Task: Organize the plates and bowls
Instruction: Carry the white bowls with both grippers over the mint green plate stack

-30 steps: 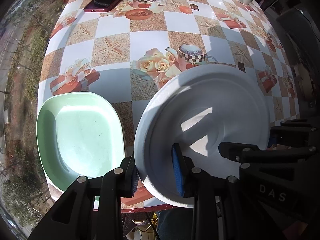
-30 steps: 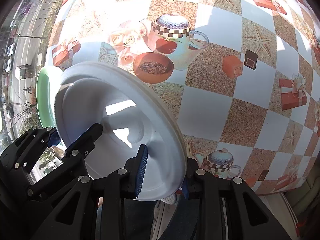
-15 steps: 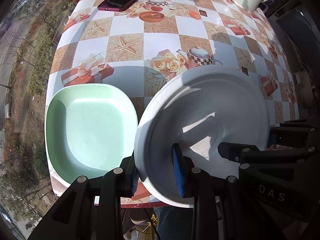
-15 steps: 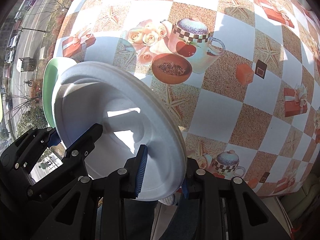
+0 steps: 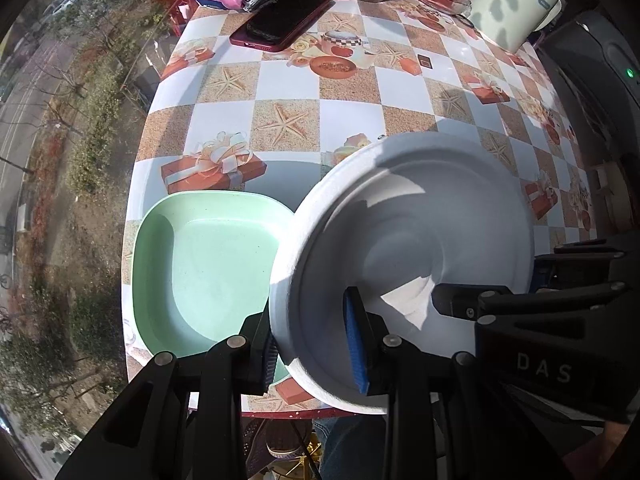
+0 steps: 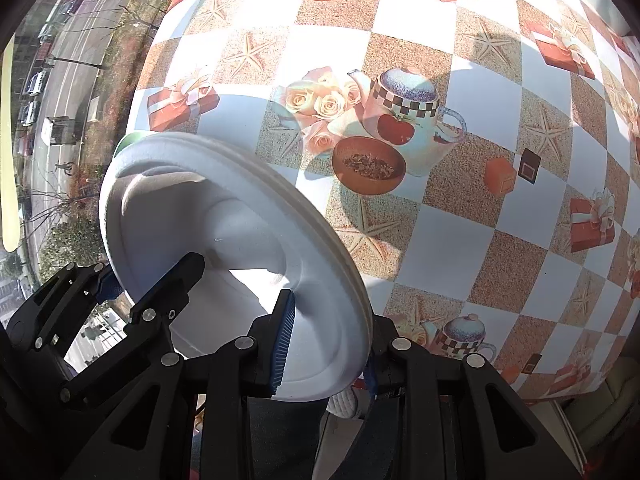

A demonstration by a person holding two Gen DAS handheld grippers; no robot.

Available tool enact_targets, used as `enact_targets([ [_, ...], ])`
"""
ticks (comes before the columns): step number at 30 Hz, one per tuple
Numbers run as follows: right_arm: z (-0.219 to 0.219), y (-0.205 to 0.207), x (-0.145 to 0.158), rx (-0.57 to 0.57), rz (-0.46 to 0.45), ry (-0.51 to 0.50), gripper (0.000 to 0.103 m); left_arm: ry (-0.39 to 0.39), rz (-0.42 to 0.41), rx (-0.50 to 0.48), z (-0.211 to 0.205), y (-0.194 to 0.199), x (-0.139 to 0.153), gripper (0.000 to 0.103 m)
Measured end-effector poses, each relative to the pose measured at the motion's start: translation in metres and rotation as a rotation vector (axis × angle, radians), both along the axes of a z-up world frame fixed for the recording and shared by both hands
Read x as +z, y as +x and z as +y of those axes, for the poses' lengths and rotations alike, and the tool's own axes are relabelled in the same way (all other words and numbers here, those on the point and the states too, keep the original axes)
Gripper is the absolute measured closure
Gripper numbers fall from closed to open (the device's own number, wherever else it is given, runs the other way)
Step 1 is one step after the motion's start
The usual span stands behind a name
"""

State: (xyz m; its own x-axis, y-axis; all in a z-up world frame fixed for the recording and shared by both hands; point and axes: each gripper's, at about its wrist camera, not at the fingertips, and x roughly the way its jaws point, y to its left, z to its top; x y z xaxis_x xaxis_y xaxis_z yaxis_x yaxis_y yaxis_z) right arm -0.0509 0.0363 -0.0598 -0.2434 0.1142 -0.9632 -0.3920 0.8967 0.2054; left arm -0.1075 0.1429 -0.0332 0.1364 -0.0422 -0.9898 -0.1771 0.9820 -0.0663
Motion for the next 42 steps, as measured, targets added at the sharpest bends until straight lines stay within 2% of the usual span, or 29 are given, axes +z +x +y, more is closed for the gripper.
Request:
enact_targets([
  [10, 0.039, 0.006, 0.010, 0.058, -0.007, 0.043, 0.071, 0.016, -0.017, 0.106, 0.033, -0.006, 0.009, 0.071],
  [22, 0.095, -0.004, 0.007, 0.173, -0.032, 0.057, 0.071, 0.033, -0.010, 0.225, 0.075, -0.026, 0.009, 0.071],
  [35, 0.131, -0.021, -0.031, 0.203, 0.044, 0.055, 0.071, 0.056, 0.072, 0.284, 0.099, -0.044, -0.016, 0.072],
  [42, 0.139, -0.017, -0.043, 0.214, 0.027, 0.056, 0.071, 0.062, 0.081, 0.280, 0.103, -0.043, -0.026, 0.072],
])
